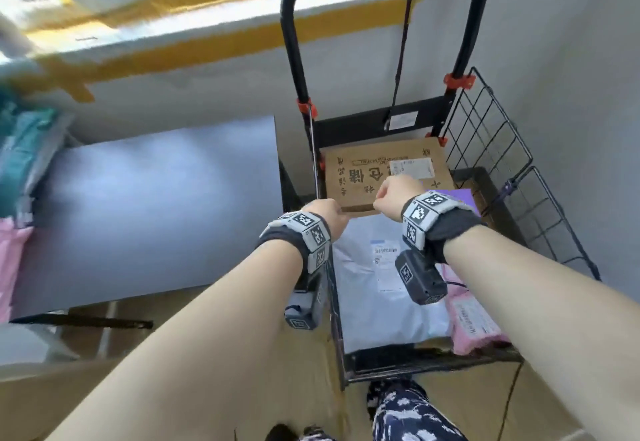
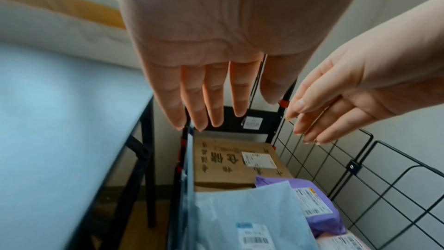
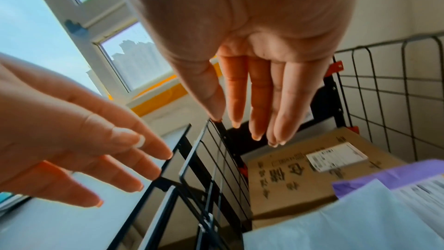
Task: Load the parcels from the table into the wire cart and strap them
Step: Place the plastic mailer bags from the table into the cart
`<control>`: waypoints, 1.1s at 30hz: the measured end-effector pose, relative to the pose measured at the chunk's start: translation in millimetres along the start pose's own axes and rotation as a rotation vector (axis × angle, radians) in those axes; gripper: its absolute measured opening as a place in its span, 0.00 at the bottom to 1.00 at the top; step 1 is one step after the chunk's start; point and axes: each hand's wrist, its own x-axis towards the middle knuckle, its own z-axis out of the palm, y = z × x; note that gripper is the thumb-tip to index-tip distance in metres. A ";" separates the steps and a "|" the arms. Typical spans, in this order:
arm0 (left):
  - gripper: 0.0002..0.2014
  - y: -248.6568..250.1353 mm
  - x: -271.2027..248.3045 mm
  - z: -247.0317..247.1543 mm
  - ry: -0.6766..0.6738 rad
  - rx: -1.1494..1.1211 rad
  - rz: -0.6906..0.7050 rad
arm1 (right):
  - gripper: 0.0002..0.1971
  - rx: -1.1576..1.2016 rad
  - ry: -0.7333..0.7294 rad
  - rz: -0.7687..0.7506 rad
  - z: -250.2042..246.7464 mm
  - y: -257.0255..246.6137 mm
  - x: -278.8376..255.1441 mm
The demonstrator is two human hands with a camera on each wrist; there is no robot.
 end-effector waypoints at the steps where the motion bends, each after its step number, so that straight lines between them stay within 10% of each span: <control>1: 0.18 -12.7 -12.7 -7.8 0.023 0.009 0.005 | 0.12 0.012 0.021 -0.007 -1.8 -12.9 -8.7; 19: 0.18 -359.2 -238.2 -106.8 0.426 -0.102 -0.352 | 0.15 -0.015 0.004 -0.473 87.2 -390.7 -158.4; 33: 0.13 -518.7 -230.1 -168.5 0.551 -0.249 -0.623 | 0.09 0.054 -0.220 -0.599 140.9 -558.6 -79.9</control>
